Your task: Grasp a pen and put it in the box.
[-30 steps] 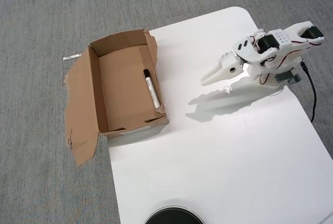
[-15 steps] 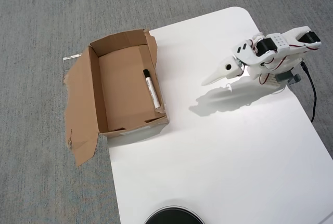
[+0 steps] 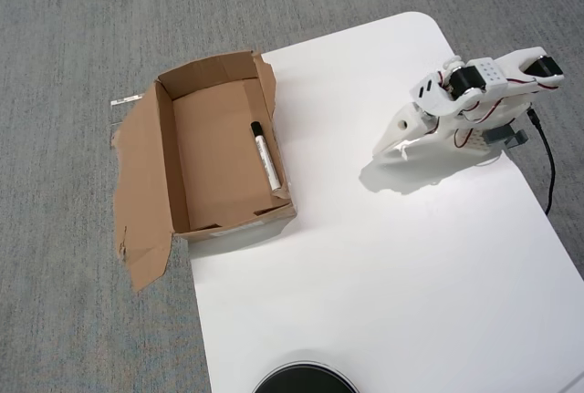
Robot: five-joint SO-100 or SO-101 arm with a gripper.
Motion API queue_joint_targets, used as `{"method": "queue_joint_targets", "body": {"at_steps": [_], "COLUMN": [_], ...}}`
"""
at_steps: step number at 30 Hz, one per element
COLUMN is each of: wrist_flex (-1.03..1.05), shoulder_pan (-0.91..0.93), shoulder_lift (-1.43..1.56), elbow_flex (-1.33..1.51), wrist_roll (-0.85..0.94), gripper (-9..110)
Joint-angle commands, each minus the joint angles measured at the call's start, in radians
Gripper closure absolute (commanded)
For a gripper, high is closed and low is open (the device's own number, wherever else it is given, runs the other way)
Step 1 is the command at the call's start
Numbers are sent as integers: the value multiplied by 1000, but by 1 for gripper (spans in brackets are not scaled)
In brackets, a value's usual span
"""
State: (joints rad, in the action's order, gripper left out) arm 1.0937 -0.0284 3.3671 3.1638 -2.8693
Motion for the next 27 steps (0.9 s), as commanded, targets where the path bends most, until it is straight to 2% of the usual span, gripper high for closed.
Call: {"method": "queue_joint_targets", "body": {"at_steps": [1,7,14,20,27], "wrist_flex": [130,221,230,232,232], "shoulder_pan": [5,8,5,7,8], "shoulder_lift": [64,64,64,61,61], "elbow_flex": [28,28,28,28,28], "wrist_roll": [-8,-12,-193,-205,-205], "gripper": [88,89,89,90,102]}}
